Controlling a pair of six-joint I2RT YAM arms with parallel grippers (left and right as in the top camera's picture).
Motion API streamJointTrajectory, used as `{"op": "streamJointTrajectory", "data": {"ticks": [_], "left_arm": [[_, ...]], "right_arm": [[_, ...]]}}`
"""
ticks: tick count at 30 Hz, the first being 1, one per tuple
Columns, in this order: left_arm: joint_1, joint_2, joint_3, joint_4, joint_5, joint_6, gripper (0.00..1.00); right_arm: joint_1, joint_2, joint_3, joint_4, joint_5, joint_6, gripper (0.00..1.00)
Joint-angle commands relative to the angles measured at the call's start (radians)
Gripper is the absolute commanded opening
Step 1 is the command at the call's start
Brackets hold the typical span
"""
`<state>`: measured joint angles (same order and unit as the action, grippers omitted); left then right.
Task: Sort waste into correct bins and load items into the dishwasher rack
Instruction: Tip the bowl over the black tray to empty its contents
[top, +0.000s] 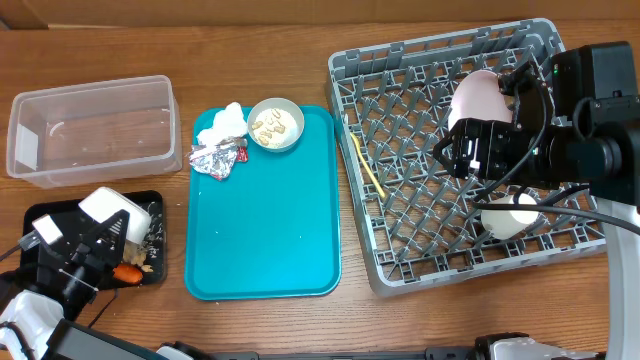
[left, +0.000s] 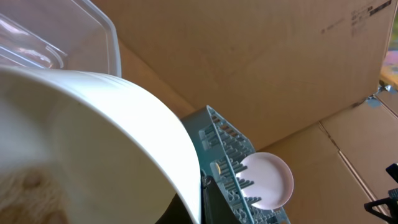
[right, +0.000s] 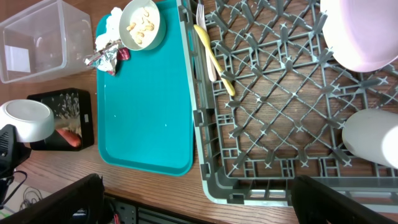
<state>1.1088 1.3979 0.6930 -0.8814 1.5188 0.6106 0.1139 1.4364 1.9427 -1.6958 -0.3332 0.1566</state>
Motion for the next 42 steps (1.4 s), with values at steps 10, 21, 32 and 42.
{"op": "streamJointTrajectory", "data": {"ticks": [10, 21, 32, 42], "left_arm": [[0.003, -0.011, -0.007, 0.010, -0.002, 0.022, 0.04], [0.002, -0.011, -0.006, 0.015, 0.021, 0.014, 0.04], [0.016, -0.010, -0.007, 0.059, -0.078, -0.114, 0.04], [0.002, -0.010, -0.006, 0.009, 0.050, -0.051, 0.04]], "right_arm": [[0.004, 0.002, 0.002, 0.002, 0.003, -0.006, 1.00], [0.004, 0.002, 0.002, 0.002, 0.003, -0.006, 1.00], [0.004, 0.002, 0.002, 0.002, 0.003, -0.006, 1.00], [0.004, 0.002, 0.002, 0.003, -0.001, -0.003, 1.00]]}}
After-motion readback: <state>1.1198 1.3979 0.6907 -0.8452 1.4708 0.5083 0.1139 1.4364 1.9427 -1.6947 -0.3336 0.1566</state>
